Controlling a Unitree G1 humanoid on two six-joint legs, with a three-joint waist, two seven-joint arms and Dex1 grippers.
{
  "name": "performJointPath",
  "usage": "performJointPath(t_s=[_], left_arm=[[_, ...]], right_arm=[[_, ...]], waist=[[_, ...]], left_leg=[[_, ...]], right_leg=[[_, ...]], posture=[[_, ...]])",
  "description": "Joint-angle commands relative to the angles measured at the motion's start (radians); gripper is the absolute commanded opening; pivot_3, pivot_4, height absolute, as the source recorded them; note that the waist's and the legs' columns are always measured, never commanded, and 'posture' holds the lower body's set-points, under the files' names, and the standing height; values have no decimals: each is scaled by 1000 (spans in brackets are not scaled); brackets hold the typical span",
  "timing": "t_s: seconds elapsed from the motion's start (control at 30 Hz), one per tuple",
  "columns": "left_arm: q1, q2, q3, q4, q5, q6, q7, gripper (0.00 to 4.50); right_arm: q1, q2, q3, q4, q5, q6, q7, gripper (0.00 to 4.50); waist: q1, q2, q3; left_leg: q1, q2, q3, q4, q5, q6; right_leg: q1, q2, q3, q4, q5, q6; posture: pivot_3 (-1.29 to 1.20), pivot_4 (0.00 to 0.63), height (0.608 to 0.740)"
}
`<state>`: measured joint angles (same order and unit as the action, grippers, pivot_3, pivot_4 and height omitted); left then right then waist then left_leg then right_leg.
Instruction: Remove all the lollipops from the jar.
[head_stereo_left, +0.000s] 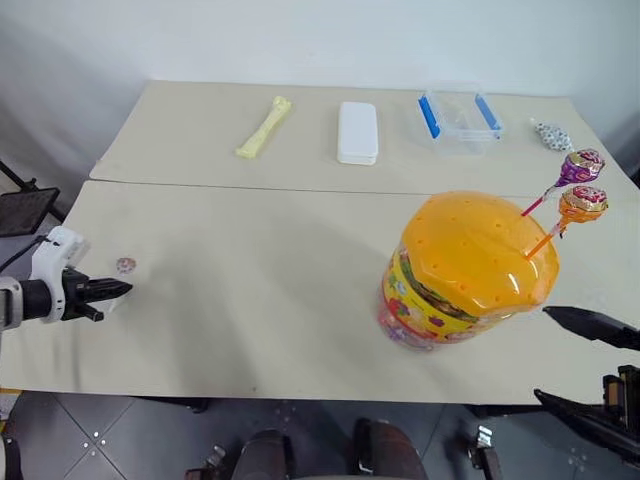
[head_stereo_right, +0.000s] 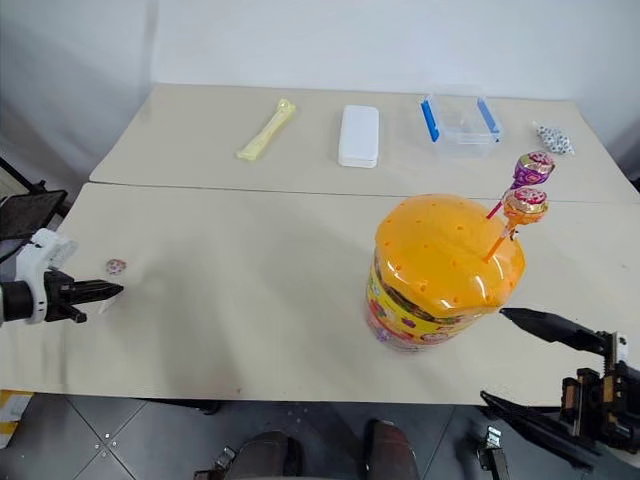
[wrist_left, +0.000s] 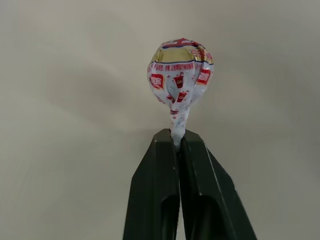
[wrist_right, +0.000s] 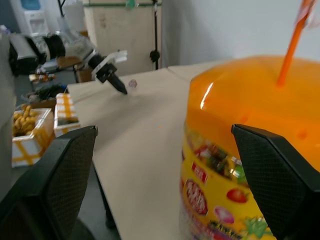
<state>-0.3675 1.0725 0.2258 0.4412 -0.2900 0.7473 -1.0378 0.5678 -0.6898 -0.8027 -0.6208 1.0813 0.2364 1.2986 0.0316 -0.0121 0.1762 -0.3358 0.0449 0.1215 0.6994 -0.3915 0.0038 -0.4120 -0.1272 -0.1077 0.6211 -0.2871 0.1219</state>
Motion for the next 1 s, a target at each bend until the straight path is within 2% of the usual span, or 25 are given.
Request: performJointPath(t_s=[0.03, 0.17, 0.23, 0.27, 0.33, 0.43, 0.6, 0.7, 0.8, 1.0], left_arm=[[12, 30, -10, -9, -11, 19, -48, 1233], [-31, 23, 19, 35, -13, -71, -63, 2470], [-41, 19, 50, 54, -39, -195, -133, 3098], [-32, 10, 85, 32, -85, -285, -225, 3373], [-20, -8, 143, -24, -173, -373, -365, 3373], [-41, -28, 180, -88, -249, -271, -332, 3373], [-62, -230, 217, -412, -474, -140, -175, 4481], [-47, -333, 170, -592, -594, -75, -140, 4481], [-54, -423, 121, -679, -667, -51, -105, 4481], [-54, -479, 50, -708, -684, -51, -92, 4481]], right_arm=[[-5, 16, -13, 13, -11, -18, 3, 4500], [-11, 42, -31, 56, 3, -1, -47, 4500], [-31, 50, -45, 96, 6, -4, -72, 4500], [-43, 47, -54, 117, 7, -2, -91, 4500], [-36, 10, -69, 145, 13, 51, -119, 4500], [-46, -52, -83, 141, -2, 125, -218, 4500], [-183, -119, -85, 102, 103, 193, -342, 4500], [-279, -181, -89, 68, 191, 248, -459, 4500], [-330, -226, -71, 52, 223, 294, -491, 4500], [-394, -263, -27, 34, 249, 352, -511, 4500]], waist=[[-4, 0, 0], [-4, 1, 0], [-6, 0, -1], [-7, 0, -1], [-7, 0, -1], [-8, 0, -1], [-8, 2, -1], [-8, 1, 0], [-7, 1, 0], [-6, 1, 0]], left_leg=[[0, 0, 0, 0, 0, 0], [0, 0, 1, 0, 0, -1], [0, 0, 1, 0, 0, -1], [0, 0, 2, 0, 0, -1], [0, 0, 3, 0, -1, -1], [0, 1, 4, 0, -2, -1], [0, 1, 2, 1, -2, -1], [0, 1, 0, 3, -2, -1], [0, 1, -1, 3, -2, -1], [-1, 1, 0, 3, -2, -1]], right_leg=[[0, 0, 0, 0, 0, 0], [0, 0, 0, 1, 0, -1], [0, 0, 0, 1, 0, -1], [-1, 0, 0, 1, 0, -1], [-1, 0, 0, 0, 0, -1], [-2, 0, -1, 1, 0, -1], [-2, -1, 1, 0, 0, -1], [-2, -1, 1, 1, 0, 0], [-1, -1, 2, 1, 0, 0], [-1, 0, 2, -1, 0, 0]], posture=[[0, 150, 740], [0, 150, 740], [0, 150, 740], [0, 150, 740], [0, 150, 740], [0, 150, 740], [0, 150, 740], [0, 150, 740], [0, 150, 740], [0, 150, 740]])
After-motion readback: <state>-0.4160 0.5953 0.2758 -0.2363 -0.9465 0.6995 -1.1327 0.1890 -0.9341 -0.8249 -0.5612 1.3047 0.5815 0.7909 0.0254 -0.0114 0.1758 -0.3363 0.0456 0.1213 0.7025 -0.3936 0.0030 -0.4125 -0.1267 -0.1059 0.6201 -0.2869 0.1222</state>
